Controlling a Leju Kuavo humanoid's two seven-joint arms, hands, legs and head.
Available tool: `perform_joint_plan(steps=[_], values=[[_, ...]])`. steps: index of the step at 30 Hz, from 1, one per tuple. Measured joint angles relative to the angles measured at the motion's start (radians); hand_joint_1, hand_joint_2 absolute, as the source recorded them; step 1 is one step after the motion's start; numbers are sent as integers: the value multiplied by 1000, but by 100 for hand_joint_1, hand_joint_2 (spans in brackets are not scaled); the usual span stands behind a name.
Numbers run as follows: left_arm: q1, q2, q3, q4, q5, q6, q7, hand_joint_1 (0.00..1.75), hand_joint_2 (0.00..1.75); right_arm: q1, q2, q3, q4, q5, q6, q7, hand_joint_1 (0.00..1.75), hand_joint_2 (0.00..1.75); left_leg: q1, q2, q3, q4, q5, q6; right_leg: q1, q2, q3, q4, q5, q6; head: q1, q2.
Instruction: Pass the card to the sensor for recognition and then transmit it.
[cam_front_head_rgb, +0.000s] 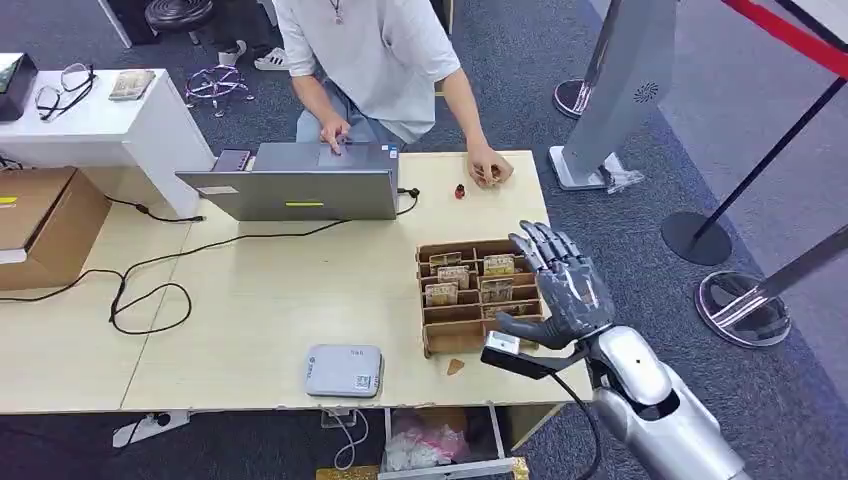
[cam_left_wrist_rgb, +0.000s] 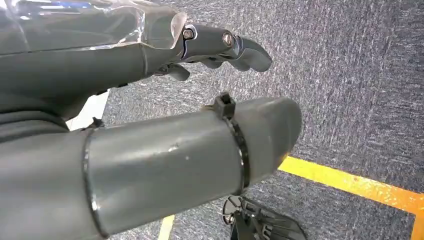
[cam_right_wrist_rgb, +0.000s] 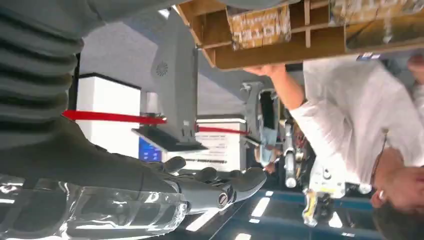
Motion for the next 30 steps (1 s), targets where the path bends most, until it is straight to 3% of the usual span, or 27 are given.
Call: perform_joint_plan(steps=[8,10,22,30], values=[[0,1,0,0,-2,-5,0,0,0,-8,-10,14,-3,-30,35,-19,0,175,0,0,0,0,0,0,0,0,0,0,0,0,0,0],[-1,1,0,0,-14,-11,0,0,0,-44,-13,60,21,-57,62,-29,0,175,0,0,0,0,0,0,0,0,0,0,0,0,0,0],[-3,5,0,0,-25,-21,0,0,0,-134,-13,122,113,-130,123,-53,0,175,0,0,0,0,0,0,0,0,0,0,0,0,0,0],[-3,5,0,0,-31,-24,0,0,0,-163,-9,148,162,-153,125,-38,0,175,0,-1,0,0,0,0,0,0,0,0,0,0,0,0]])
